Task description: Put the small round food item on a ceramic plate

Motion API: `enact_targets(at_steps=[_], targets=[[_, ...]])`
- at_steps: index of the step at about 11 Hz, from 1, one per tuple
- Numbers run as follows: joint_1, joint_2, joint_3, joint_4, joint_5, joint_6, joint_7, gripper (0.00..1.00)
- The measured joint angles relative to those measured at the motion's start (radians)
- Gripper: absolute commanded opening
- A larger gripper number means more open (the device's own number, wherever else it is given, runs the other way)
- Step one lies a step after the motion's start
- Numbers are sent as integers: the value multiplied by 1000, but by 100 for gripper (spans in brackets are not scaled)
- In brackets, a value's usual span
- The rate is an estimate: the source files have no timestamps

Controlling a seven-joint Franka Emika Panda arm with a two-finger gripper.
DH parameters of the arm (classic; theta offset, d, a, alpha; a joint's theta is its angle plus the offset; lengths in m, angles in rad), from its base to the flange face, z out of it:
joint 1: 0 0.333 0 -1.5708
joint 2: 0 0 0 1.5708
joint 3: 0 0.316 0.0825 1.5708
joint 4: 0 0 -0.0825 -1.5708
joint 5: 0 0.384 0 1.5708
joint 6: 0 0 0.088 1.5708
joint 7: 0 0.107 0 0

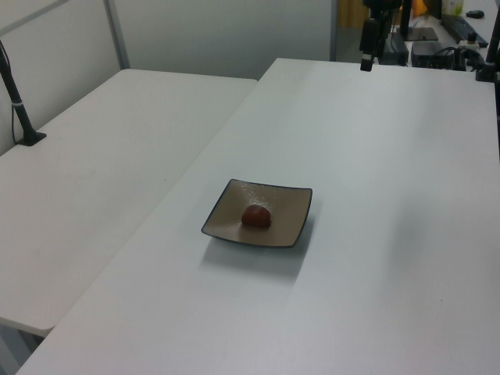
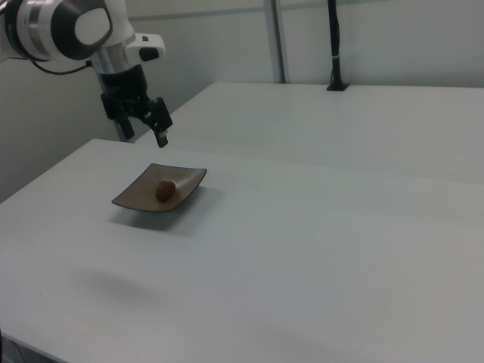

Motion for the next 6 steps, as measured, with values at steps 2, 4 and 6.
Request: enact_targets(at_steps=[2, 4, 6], targets=[[-1, -10, 0, -13, 2, 10, -30, 100], [0, -10, 1, -15, 2, 10, -36, 100], [0, -10, 2, -17, 3, 10, -37, 100]])
